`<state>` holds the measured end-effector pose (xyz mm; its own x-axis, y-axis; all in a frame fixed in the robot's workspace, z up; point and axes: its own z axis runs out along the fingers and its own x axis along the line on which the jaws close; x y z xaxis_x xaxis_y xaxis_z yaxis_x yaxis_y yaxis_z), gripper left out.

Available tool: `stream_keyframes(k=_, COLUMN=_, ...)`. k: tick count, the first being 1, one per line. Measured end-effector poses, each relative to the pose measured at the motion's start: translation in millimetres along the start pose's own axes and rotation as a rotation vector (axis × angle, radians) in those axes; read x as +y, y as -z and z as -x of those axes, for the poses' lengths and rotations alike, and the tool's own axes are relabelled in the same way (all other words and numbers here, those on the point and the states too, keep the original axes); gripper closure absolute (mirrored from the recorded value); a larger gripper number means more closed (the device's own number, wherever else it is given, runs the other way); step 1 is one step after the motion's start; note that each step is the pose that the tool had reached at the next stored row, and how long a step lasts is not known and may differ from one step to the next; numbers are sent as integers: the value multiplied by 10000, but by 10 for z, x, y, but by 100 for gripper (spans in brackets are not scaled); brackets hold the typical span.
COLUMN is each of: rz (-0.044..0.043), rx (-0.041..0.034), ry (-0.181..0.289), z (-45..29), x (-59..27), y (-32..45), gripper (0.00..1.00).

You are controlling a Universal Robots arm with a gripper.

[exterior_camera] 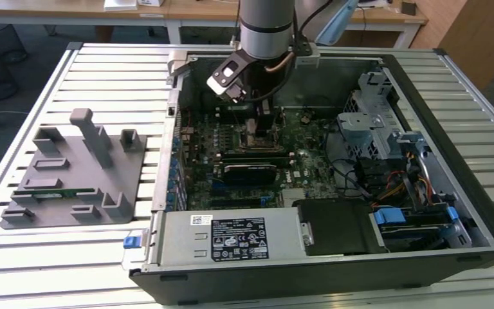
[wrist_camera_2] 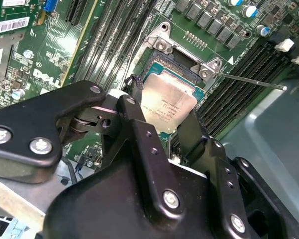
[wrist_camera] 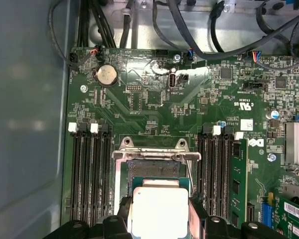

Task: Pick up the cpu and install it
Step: 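Place the cpu into insertion slot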

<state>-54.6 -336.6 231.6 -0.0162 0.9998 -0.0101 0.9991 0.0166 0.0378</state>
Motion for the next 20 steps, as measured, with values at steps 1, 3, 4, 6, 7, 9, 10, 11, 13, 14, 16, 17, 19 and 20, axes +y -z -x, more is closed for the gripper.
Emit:
stream_keyframes(k=1, rz=-2, rx=-3, ry=0, z=0, x=0, y=-1, gripper=46)
stream_keyframes(k=3, rz=1, rx=1, ry=0, z=0, x=1, y=-11, gripper=46)
stream_keyframes(k=4, rz=1, rx=1, ry=2, z=-1, x=3, y=-21, gripper=46)
stream_keyframes(k=6, rz=5, rx=-1, ry=1, z=-3, x=2, y=-55, gripper=46)
stream_keyframes(k=7, rz=15, rx=-1, ry=1, z=-5, x=1, y=-74, gripper=46)
stream_keyframes(k=9, rz=40, rx=0, ry=0, z=-9, x=0, y=-100, gripper=46)
stream_keyframes(k=10, rz=49, rx=0, ry=0, z=-12, x=0, y=-110, gripper=46)
stream_keyframes(k=11, rz=56, rx=-1, ry=1, z=-13, x=0, y=-119, gripper=46)
stream_keyframes(k=13, rz=64, rx=5, ry=3, z=-14, x=-1, y=-139, gripper=46)
stream_keyframes(k=14, rz=66, rx=5, ry=2, z=-15, x=-2, y=-149, gripper=46)
stream_keyframes(k=16, rz=81, rx=6, ry=2, z=-16, x=-2, y=-168, gripper=46)
stream_keyframes(k=17, rz=97, rx=6, ry=1, z=-17, x=-3, y=-175, gripper=46)
stream_keyframes(k=19, rz=121, rx=4, ry=2, z=-17, x=-3, y=-187, gripper=46)
stream_keyframes(k=20, rz=140, rx=4, ry=2, z=-17, x=-4, y=-192, gripper=46)
